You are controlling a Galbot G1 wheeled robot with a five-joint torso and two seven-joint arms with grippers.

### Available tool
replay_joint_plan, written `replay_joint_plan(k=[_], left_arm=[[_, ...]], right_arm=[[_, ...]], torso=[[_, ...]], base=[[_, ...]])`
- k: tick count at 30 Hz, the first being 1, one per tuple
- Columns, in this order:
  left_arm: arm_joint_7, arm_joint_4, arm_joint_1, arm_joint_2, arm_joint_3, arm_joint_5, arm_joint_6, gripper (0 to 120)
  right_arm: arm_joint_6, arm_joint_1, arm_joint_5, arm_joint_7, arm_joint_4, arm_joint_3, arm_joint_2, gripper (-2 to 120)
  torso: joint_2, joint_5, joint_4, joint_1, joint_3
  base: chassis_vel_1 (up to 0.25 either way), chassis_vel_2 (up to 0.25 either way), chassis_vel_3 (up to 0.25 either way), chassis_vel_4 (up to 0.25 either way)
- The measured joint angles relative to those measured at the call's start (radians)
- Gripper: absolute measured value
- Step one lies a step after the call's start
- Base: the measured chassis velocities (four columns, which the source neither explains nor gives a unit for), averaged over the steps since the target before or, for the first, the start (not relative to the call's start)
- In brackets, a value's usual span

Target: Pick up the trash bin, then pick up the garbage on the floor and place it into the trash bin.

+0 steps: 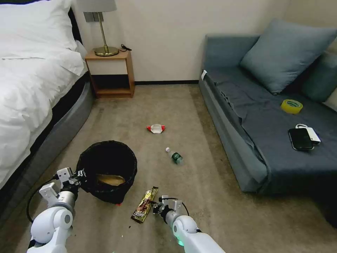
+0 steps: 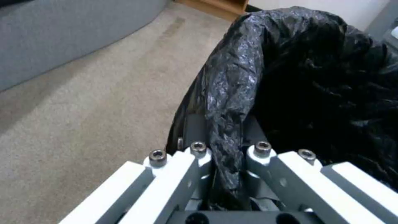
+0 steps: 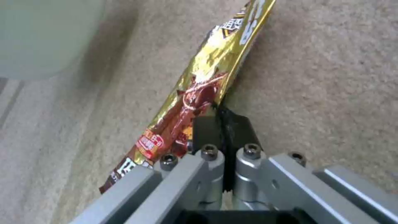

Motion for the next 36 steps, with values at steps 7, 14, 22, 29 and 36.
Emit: replay_joint_plan(k=[7,14,22,29,36], left_arm=[[0.000,-0.003,-0.009,0.001,0.010,-0.002,0.001,4],[-0.001,0.005,-0.025,0.009,0.018,-0.002,0.003,4],[0.000,0.033,-0.056,0.013,0.051,-0.013,0.016,4],[0.010,0.073,-0.077,0.018,0.090,-0.029,0.031,4],[0.012,0.087,-0.111,0.021,0.138,-0.053,0.051,4]], right_arm=[[-0.001,-0.011,0.026,0.033,0.078,0.005,-0.035,0],[-0.005,-0.006,0.058,0.076,0.192,0.027,-0.108,0],[-0.021,0.017,0.154,0.156,0.429,0.114,-0.234,0],[-0.027,0.031,0.218,0.200,0.583,0.168,-0.313,0],[-0.044,0.071,0.290,0.253,0.806,0.180,-0.431,0]], torso=[[0.000,0.0002,0.0000,0.000,0.000],[0.000,0.0002,-0.0001,0.000,0.000],[0.000,0.0002,-0.0001,0.000,0.000],[0.000,0.0002,-0.0001,0.000,0.000],[0.000,0.0001,-0.0001,0.000,0.000]], base=[[0.000,0.000,0.000,0.000],[0.000,0.000,0.000,0.000],[0.000,0.000,0.000,0.000],[0.000,0.000,0.000,0.000],[0.000,0.000,0.000,0.000]])
